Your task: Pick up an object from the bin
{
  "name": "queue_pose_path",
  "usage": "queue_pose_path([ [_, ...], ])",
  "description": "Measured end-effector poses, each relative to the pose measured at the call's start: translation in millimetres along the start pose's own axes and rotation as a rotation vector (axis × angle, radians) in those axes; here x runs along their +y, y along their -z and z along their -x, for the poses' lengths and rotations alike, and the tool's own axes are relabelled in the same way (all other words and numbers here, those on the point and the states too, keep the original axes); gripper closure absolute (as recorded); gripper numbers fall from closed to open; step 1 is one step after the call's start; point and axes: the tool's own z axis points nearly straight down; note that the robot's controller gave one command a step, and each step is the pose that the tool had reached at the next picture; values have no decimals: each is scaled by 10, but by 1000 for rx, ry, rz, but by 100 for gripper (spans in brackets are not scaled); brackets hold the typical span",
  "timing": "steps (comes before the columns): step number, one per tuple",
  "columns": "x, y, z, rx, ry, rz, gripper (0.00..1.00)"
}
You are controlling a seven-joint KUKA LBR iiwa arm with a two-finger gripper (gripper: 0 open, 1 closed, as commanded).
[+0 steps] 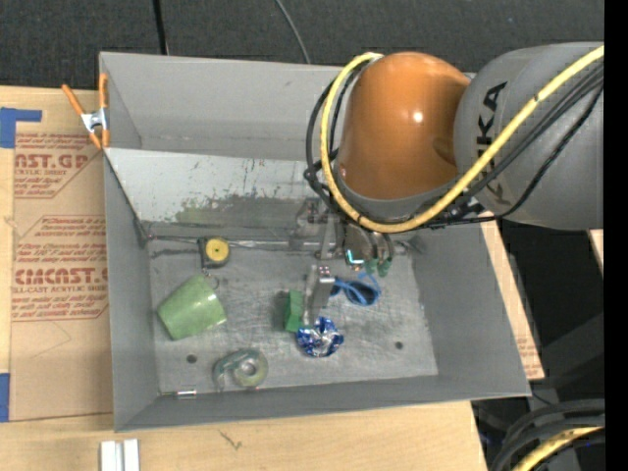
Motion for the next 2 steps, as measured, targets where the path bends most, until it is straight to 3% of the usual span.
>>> queue_pose_path([
  [1, -664, -1228, -17, 0, -214, -1, 0],
  [2, -761, -1745, -79, -17, -337, 4, 0],
])
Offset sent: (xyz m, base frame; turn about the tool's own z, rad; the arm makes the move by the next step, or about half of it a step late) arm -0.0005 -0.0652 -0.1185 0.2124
